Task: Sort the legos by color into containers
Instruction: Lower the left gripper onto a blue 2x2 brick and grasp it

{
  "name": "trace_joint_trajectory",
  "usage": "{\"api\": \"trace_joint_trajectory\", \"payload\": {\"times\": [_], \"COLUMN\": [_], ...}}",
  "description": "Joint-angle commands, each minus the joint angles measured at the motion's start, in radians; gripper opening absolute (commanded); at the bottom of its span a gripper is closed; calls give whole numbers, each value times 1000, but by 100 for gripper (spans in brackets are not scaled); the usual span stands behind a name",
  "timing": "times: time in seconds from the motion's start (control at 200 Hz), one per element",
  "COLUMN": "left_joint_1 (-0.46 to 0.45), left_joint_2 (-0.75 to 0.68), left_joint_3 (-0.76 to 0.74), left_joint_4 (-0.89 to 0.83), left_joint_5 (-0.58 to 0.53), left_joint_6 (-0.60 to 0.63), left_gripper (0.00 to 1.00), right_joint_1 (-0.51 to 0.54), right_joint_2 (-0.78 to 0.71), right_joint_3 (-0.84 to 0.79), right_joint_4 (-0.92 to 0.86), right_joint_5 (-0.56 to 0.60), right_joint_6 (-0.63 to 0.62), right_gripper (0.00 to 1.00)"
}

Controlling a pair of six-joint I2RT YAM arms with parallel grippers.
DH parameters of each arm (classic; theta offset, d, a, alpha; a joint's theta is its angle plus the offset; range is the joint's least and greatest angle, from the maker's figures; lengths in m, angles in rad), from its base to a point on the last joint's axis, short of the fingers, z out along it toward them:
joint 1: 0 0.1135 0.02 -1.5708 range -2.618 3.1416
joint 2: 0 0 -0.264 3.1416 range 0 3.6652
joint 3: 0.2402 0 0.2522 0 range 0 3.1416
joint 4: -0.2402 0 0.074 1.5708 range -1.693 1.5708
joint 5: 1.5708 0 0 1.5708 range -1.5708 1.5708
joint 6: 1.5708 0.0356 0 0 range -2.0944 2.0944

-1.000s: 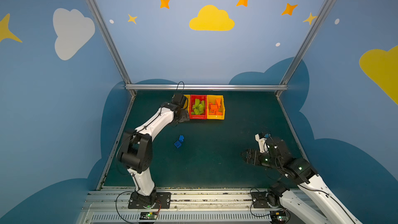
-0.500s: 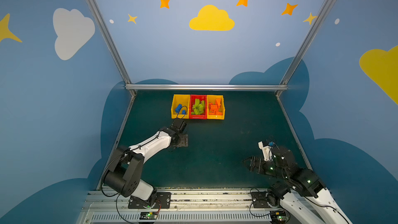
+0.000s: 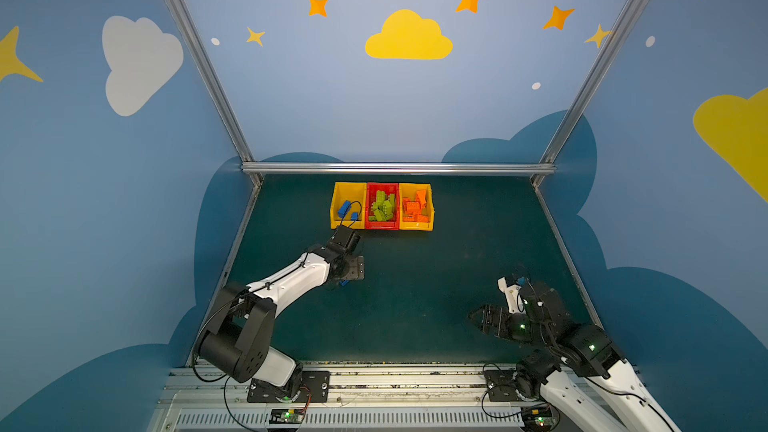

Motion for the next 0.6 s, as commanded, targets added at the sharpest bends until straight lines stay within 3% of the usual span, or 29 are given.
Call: {"api": "trace_joint_trajectory", "payload": {"times": [0.0,0.295,0.596], "left_joint_1": [-2,-2,12], "left_joint_2": [-31,3,165], "left_joint_3": [13,46,120], "left_joint_4": [9,13,24], "left_joint_5": [-2,-26,-39], "left_joint_6": [-3,12,14], "left_gripper": [91,91,85], "right_joint_1": [5,7,7], "right_joint_2": [31,122,190], "right_joint_3": [-8,-11,-7], "right_joint_4": [33,120,162], "right_joint_5": [19,22,23], "right_joint_6": [-3,-22,-46], "right_gripper": [91,91,91]}}
